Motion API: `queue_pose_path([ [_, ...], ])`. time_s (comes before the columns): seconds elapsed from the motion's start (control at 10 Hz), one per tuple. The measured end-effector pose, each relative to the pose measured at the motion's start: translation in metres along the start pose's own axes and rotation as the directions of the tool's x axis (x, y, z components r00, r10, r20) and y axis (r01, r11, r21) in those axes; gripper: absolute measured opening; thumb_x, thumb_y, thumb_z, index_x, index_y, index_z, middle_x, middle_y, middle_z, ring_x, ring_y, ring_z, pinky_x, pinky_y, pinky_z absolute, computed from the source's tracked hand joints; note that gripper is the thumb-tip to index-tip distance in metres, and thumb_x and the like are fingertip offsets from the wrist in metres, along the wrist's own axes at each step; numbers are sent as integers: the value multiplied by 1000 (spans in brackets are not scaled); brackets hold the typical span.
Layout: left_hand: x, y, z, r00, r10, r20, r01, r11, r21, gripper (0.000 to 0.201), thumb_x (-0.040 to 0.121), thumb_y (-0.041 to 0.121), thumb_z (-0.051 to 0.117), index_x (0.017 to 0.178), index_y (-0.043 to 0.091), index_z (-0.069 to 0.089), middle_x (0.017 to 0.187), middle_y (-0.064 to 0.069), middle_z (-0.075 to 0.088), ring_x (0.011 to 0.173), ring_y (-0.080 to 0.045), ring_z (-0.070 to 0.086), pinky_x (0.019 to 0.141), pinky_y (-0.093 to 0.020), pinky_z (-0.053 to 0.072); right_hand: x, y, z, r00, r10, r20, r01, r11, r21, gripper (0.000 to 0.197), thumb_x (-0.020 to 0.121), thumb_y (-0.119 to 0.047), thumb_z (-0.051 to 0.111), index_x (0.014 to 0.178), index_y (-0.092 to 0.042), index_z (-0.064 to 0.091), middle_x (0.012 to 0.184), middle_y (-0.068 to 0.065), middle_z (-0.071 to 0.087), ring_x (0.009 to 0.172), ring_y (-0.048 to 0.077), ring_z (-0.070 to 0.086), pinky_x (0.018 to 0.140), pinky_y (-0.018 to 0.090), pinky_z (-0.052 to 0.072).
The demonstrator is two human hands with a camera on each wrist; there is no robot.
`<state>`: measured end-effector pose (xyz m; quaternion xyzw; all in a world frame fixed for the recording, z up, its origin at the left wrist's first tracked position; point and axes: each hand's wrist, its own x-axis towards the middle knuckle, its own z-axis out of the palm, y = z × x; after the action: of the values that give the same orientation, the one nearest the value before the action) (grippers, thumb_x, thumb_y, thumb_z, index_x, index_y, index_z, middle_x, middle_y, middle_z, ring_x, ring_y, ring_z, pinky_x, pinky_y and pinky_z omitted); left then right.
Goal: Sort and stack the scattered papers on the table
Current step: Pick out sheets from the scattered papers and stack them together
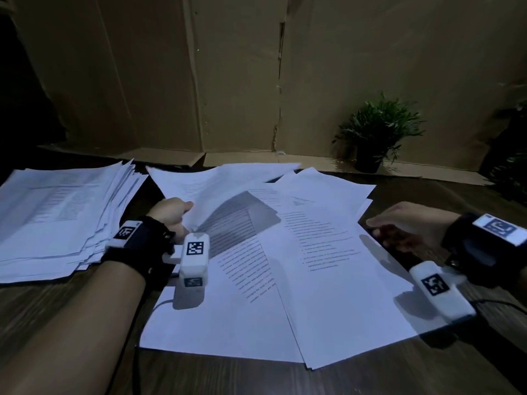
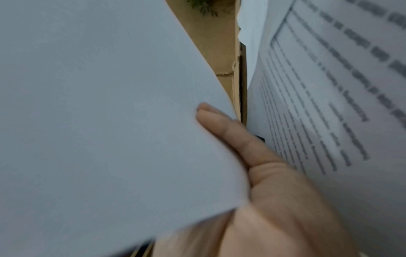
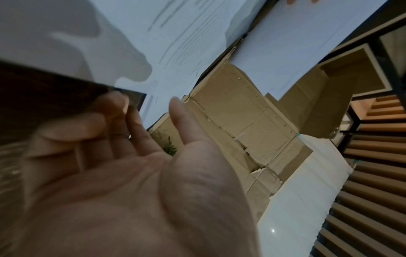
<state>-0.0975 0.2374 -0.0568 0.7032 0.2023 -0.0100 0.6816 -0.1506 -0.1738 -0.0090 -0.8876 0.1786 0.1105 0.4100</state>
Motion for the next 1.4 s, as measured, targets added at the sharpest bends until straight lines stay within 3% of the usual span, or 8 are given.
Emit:
queue_pose_path([
  [0.1, -2, 1, 4, 999, 1, 54, 3, 997, -72, 42, 100, 9, 50, 139, -6, 44, 104, -13, 57, 75, -18, 56, 69, -32, 49, -4, 6, -1, 996, -13, 88, 21, 995, -93, 29, 88, -27, 75, 77, -1, 66, 65, 14, 58, 55, 24, 46, 54, 28, 35],
  [0.3, -4, 3, 7, 986, -109, 125, 150, 910, -386, 34, 106, 13, 37, 135, -1, 50, 89, -7, 51, 74, -14, 48, 79, -23, 45, -9, 8, 7, 973, -143, 181, 186, 951, -248, 26, 86, -20, 77, 79, -6, 57, 72, 11, 51, 62, 22, 43, 55, 28, 33],
  [0.4, -1, 1, 2, 974, -100, 202, 168, 919, -356, 29, 107, 9, 34, 101, 1, 61, 91, -7, 60, 70, -12, 60, 61, -19, 54, -4, 11, 5, 961, -217, 169, 236, 966, -107, 21, 92, -10, 69, 90, 7, 59, 79, 18, 58, 69, 26, 52, 62, 32, 42],
  [0.6, 5, -3, -3, 991, 5, 134, 33, 959, -281, 25, 101, 2, 45, 122, -2, 58, 86, -8, 73, 71, -15, 71, 63, -22, 58, 5, 0, -28, 828, -252, -501, 427, 862, 273, 18, 100, -7, 56, 114, -3, 66, 100, 13, 71, 72, 19, 65, 76, 30, 52],
  [0.7, -1, -2, 3, 980, 105, 171, -78, 984, -158, 28, 100, 2, 48, 126, 2, 59, 125, -19, 65, 105, -31, 65, 95, -45, 51, 3, -11, -42, 709, -216, -671, 524, 798, 297, 17, 102, -9, 52, 115, -6, 63, 70, -6, 65, 40, -3, 54, 41, 13, 41],
  [0.8, -21, 3, 15, 952, 231, 203, -223, 973, -60, 35, 101, -1, 44, 133, 9, 54, 129, -9, 59, 112, -29, 59, 90, -38, 50, -1, -26, -43, 728, -177, -662, 531, 756, 382, 20, 102, -6, 51, 118, -7, 62, 72, 2, 59, 35, -3, 47, 35, 13, 36],
  [1.0, -45, 12, 32, 849, 244, 469, -328, 939, 105, 34, 101, 3, 46, 133, 11, 50, 122, -7, 63, 90, -16, 66, 64, -21, 57, -5, -48, 3, 912, -325, -249, 379, 901, 210, 24, 101, -7, 55, 121, 1, 65, 109, 17, 69, 81, 26, 65, 73, 33, 54],
  [1.4, -50, 12, 34, 843, 275, 463, -376, 916, 139, 34, 103, 31, 45, 127, 13, 58, 120, -1, 68, 105, -19, 68, 84, -27, 54, -2, -51, 61, 913, -402, 64, 400, 916, 38, 18, 99, -16, 61, 86, -17, 73, 70, -5, 74, 56, 7, 68, 50, 16, 48],
])
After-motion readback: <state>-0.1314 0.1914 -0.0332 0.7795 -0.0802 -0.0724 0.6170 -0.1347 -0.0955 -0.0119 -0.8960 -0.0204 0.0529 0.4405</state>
